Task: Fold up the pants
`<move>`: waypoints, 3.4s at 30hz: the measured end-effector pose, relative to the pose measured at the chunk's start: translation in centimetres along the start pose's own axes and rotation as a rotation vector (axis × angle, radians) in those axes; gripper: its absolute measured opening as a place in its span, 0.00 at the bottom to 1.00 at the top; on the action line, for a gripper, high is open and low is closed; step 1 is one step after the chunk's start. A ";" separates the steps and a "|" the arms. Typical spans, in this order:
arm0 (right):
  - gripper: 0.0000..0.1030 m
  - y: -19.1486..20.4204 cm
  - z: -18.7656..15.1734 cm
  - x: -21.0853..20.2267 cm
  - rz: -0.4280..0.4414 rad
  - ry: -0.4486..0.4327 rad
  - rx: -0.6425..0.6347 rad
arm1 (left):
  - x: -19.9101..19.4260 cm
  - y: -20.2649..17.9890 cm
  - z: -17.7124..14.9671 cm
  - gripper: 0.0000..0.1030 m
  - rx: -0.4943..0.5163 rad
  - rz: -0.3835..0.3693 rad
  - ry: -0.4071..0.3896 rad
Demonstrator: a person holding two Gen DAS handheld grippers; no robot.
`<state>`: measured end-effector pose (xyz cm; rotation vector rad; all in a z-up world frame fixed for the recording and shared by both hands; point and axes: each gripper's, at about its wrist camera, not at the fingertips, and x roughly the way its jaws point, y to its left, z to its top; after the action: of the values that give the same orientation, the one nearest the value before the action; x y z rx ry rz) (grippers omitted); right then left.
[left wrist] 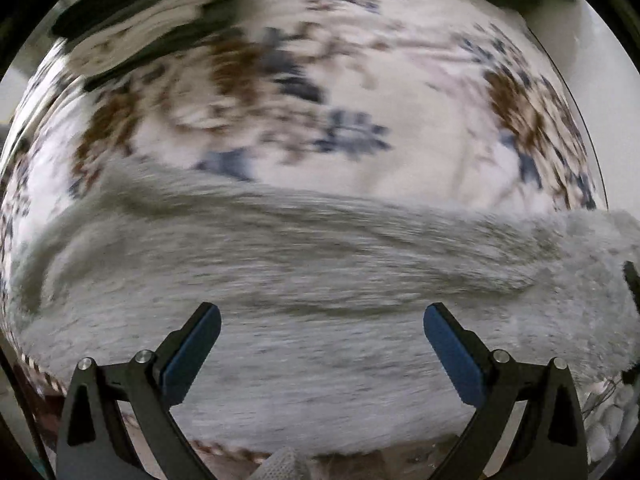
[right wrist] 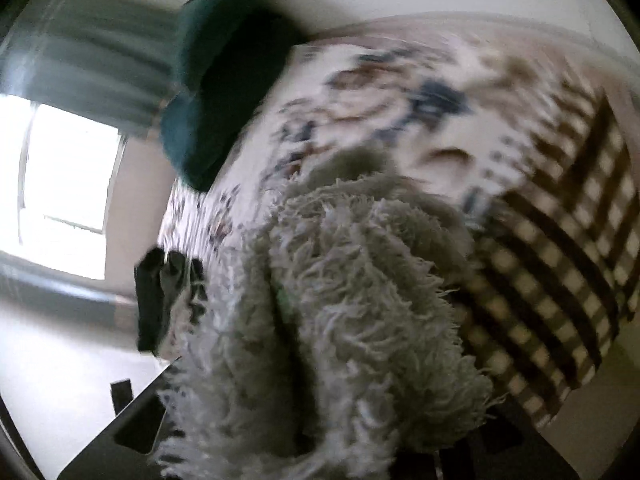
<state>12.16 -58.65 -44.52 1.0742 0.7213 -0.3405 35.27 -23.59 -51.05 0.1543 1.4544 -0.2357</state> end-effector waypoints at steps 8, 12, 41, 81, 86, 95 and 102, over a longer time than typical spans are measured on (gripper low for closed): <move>0.16 14.4 -9.2 4.0 -0.053 0.088 -0.310 | -3.7 12.6 -3.9 1.00 -0.119 0.005 0.018; 0.16 20.3 -18.4 10.4 -0.109 0.180 -0.500 | -4.7 19.6 -5.4 1.00 -0.176 0.056 0.007; 0.83 11.2 -22.2 9.8 -0.334 0.497 -0.276 | 4.4 21.8 -5.7 0.67 -0.160 -0.174 0.221; 0.83 20.1 -26.1 22.0 -0.452 0.640 -0.652 | -1.7 29.7 -7.3 0.69 -0.464 -0.266 -0.145; 0.83 21.6 -27.3 21.9 -0.403 0.674 -0.647 | -3.2 38.2 -16.8 0.75 -0.846 -0.329 -0.251; 0.83 24.2 -31.9 23.6 -0.415 0.713 -0.736 | 5.5 48.9 -21.8 0.73 -1.283 -0.412 -0.346; 0.83 25.0 -34.6 25.3 -0.430 0.739 -0.771 | 7.4 50.2 -20.5 0.76 -1.261 -0.449 -0.406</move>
<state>32.31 -14.47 -54.59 0.2662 1.5946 0.0089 28.91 29.47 -62.68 -1.1804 0.9907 0.3033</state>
